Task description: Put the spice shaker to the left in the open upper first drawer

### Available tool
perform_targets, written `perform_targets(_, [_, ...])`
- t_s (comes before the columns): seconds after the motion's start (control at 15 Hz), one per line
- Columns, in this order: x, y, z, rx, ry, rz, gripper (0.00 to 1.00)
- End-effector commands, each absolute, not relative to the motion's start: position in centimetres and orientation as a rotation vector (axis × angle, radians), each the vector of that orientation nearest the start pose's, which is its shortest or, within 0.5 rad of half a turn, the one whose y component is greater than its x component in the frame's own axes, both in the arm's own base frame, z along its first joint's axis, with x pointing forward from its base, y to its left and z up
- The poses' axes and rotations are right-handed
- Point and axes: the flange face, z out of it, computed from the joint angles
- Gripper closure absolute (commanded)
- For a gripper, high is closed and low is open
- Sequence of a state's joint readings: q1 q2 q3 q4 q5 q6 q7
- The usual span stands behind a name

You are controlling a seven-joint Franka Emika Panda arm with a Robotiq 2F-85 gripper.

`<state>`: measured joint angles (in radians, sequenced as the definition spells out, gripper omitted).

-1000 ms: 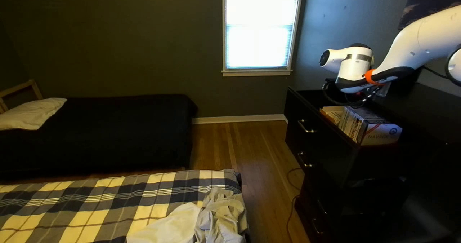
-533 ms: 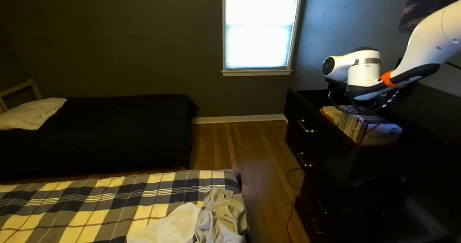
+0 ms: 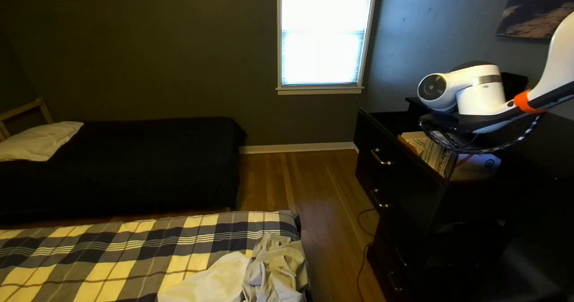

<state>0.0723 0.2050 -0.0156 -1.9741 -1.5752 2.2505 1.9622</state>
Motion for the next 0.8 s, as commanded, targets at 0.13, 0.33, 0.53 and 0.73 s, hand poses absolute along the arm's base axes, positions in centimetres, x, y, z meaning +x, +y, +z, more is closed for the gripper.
perform_targets(0.13, [58.3, 2.2, 38.8, 2.302, -0.673, 1.445, 0.77])
perform_targets(0.33, [58.4, 2.0, 37.4, 2.466, -0.539, 1.488, 0.77])
perform_targets(0.53, [58.6, 1.5, 35.9, 2.592, -0.391, 1.509, 0.77])
perform_targets(0.73, [58.0, 1.3, 35.9, 2.581, -0.370, 1.509, 0.77])
